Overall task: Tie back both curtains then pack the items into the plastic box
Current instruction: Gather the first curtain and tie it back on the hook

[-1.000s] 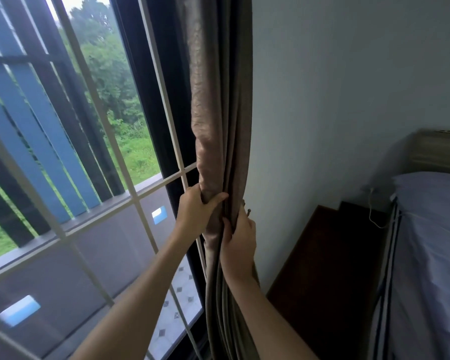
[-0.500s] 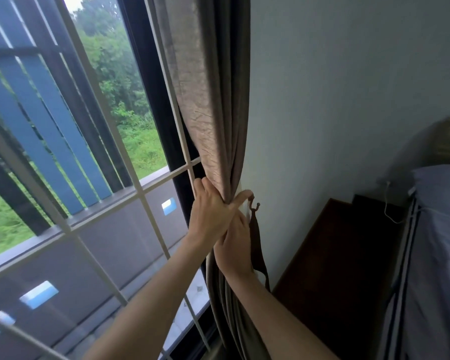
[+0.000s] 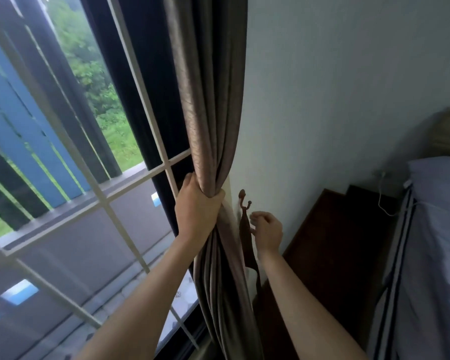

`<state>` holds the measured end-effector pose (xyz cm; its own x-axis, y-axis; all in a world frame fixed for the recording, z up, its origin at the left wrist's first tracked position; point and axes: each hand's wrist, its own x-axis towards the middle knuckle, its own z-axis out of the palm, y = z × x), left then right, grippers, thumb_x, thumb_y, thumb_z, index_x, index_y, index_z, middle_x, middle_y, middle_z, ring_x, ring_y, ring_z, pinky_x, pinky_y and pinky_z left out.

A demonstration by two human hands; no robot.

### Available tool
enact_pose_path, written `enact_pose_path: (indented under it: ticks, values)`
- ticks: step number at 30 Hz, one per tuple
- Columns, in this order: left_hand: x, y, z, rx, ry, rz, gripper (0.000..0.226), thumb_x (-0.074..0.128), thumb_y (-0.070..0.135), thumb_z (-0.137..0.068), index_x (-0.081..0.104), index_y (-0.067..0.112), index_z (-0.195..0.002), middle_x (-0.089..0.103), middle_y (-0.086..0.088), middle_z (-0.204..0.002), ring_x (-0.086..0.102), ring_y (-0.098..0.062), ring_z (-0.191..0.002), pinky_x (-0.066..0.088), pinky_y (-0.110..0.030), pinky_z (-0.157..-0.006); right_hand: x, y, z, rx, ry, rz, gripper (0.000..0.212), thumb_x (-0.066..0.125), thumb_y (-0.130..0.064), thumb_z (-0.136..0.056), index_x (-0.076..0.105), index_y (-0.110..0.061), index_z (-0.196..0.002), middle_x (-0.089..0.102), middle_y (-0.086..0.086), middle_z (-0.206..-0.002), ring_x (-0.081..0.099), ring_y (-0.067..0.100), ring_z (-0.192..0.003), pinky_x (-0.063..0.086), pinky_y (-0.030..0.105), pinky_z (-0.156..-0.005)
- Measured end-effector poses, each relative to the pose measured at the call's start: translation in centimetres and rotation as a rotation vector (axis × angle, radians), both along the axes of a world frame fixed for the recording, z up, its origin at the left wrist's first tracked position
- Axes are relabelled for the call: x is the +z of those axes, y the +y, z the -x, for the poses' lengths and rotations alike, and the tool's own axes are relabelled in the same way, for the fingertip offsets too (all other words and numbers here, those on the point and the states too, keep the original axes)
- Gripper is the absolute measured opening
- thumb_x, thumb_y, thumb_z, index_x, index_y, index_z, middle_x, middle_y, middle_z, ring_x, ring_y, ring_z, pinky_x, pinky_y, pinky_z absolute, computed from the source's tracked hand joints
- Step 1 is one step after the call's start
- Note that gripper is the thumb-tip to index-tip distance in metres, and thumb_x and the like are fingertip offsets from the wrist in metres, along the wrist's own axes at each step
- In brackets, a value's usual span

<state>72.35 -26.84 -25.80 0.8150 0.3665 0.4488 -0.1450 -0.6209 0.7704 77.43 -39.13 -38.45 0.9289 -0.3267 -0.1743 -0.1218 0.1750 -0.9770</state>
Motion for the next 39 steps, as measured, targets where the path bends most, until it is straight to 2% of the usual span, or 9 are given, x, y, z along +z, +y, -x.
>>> enact_pose_path:
  ticks: [4,7,11,13,17,21,31,36,39]
  values:
    - [-0.3,0.6,-0.9,0.002,-0.042,0.085,0.026,0.072,0.023,-0.078,0.064,0.018,-0.102,0.063,0.004,-0.105,0.062,-0.011,-0.088,0.055,-0.025,-0.075,-4.3,-1.5,-3.9,0.297,0.138,0.485,0.044,0.051,-0.007,-0.088,0.057,-0.012,-0.131,0.055,0.006,-0.137,0.049,0.024,-0.128,0.037,0.035,-0.109]
    - [-0.3,0.2,-1.2,-0.006,-0.066,0.162,0.022,0.075,0.017,-0.076,0.059,0.033,-0.081,0.063,0.002,-0.099,0.062,-0.006,-0.079,0.056,-0.024,-0.070,-5.7,-1.6,-6.2,0.424,0.147,0.538,0.060,0.056,-0.007,-0.089,0.038,-0.012,-0.145,0.041,0.010,-0.149,0.042,0.027,-0.135,0.034,0.041,-0.112]
    - [-0.7,-0.2,-1.9,-0.023,-0.068,0.256,0.019,0.076,0.010,-0.074,0.060,0.021,-0.078,0.062,-0.001,-0.096,0.062,-0.007,-0.077,0.058,-0.026,-0.069,-7.0,-0.8,-8.7,0.571,0.208,0.491,0.087,0.069,-0.019,-0.083,0.018,-0.017,-0.153,0.040,0.014,-0.148,0.042,0.035,-0.133,0.040,0.048,-0.107]
    - [-0.8,-0.4,-2.2,-0.036,-0.067,0.278,0.027,0.077,0.010,-0.073,0.057,0.028,-0.079,0.063,-0.004,-0.098,0.063,-0.011,-0.081,0.058,-0.025,-0.070,-7.3,-0.5,-9.0,0.582,0.230,0.464,0.076,0.069,-0.024,-0.082,0.030,-0.016,-0.146,0.055,0.013,-0.132,0.053,0.032,-0.122,0.046,0.042,-0.099]
    - [-1.0,-0.1,-2.7,-0.034,-0.073,0.290,0.037,0.078,0.015,-0.073,0.052,0.041,-0.076,0.063,-0.006,-0.101,0.063,-0.014,-0.085,0.058,-0.030,-0.074,-6.4,-0.7,-8.1,0.635,0.154,0.643,0.019,0.056,-0.019,-0.086,0.062,-0.002,-0.093,0.060,0.007,-0.085,0.059,0.023,-0.083,0.044,0.032,-0.073]
    - [-1.4,0.2,-2.8,-0.025,-0.047,0.331,0.027,0.078,0.021,-0.074,0.057,0.032,-0.085,0.065,-0.003,-0.098,0.064,-0.011,-0.084,0.058,-0.029,-0.076,-3.1,-2.5,-6.0,0.561,0.097,0.411,0.029,0.065,-0.028,-0.087,0.064,0.000,-0.077,0.060,0.007,-0.068,0.057,0.016,-0.062,0.044,0.027,-0.060]
    - [-1.2,-0.8,-1.9,-0.051,0.018,0.370,0.031,0.078,0.014,-0.073,0.062,0.019,-0.100,0.067,0.011,-0.089,0.065,-0.002,-0.082,0.055,-0.019,-0.071,6.2,-5.1,1.4,0.482,0.025,-0.071,0.017,0.076,-0.013,-0.075,0.065,-0.019,-0.063,0.066,0.012,-0.075,0.063,0.028,-0.075,0.047,0.038,-0.076]
    - [-1.2,-0.7,-1.5,-0.169,0.069,0.339,0.031,0.077,0.012,-0.075,0.067,0.004,-0.103,0.071,0.001,-0.089,0.069,-0.010,-0.082,0.054,-0.014,-0.063,8.4,-3.1,5.7,0.446,-0.090,0.266,0.005,0.073,-0.021,-0.081,0.074,-0.025,-0.082,0.073,-0.008,-0.077,0.068,0.006,-0.074,0.048,0.017,-0.062]
    - [-1.1,-0.7,-1.6,-0.226,0.093,0.342,0.027,0.076,0.009,-0.075,0.068,0.002,-0.100,0.071,-0.002,-0.087,0.070,-0.011,-0.080,0.052,-0.013,-0.059,8.2,-2.5,7.7,0.404,-0.156,0.583,0.005,0.068,-0.019,-0.083,0.069,-0.021,-0.078,0.066,-0.008,-0.071,0.061,0.007,-0.066,0.038,0.007,-0.052]
